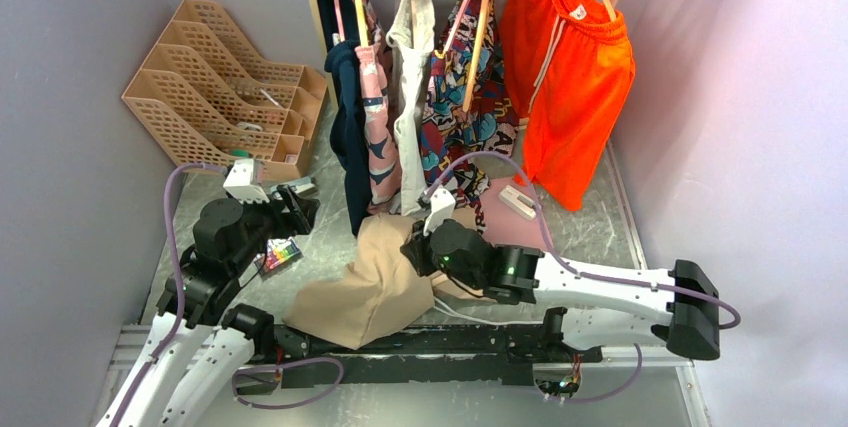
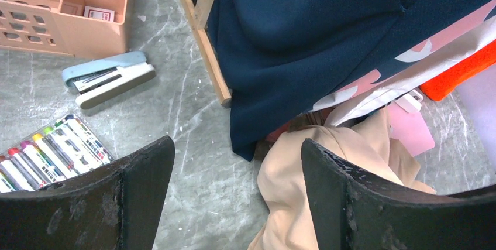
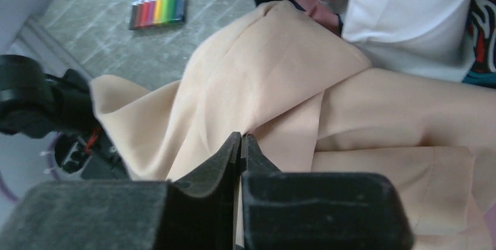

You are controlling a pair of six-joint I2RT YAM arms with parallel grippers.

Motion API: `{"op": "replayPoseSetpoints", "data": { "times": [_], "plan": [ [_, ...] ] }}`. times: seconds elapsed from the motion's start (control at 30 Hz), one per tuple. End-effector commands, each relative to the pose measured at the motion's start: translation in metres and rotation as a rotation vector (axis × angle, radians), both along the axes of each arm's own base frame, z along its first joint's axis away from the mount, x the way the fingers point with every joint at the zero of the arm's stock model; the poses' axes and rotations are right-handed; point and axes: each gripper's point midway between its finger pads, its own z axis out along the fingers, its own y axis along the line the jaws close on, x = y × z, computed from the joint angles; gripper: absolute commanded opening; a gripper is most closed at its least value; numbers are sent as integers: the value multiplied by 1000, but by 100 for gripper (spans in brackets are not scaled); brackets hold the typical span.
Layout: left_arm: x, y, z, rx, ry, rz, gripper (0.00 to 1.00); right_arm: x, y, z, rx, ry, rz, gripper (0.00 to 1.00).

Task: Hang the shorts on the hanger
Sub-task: Adjust the shorts at the center of the board.

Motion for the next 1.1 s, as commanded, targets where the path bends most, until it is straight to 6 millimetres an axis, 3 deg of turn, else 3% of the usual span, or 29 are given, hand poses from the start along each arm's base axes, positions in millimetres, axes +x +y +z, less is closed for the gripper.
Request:
{"op": "replayPoseSetpoints", "data": {
  "times": [0.0,0.2,0.37,0.4,0.47,0.53,0.6,0.7,0.8,0.93,1.07],
  "plan": [
    [1,-4,6,-6,-30,-20,83,-22,7,27,32,-20,157,0],
    [0,-4,7,-7,-33,-24,83,-91,2,38,40,103,489,0],
    [-1,-7,8,-13,-40,-44,83,-163,-11,9,11,369,718,0],
    [-1,-8,8,-12,-39,-47,83,-176,-14,2,5,427,756,2],
    [-1,-9,7,-11,-36,-51,83,-187,-18,-9,-52,471,775,26],
    [-1,-9,8,-11,-35,-51,83,-178,-21,-8,-109,411,719,45],
    [-1,-8,8,-11,-35,-48,83,-154,-17,13,-92,296,630,60],
    [-2,-7,9,-11,-44,-46,83,-106,-9,47,-73,118,425,66],
    [-2,-7,9,-10,-45,-45,83,-74,5,61,-91,23,288,66],
    [-1,-6,8,-8,-38,-41,83,-59,34,49,-113,-2,239,68],
    [-2,-6,9,-11,-41,-39,83,-54,51,15,-165,25,209,71]
  ]
}}
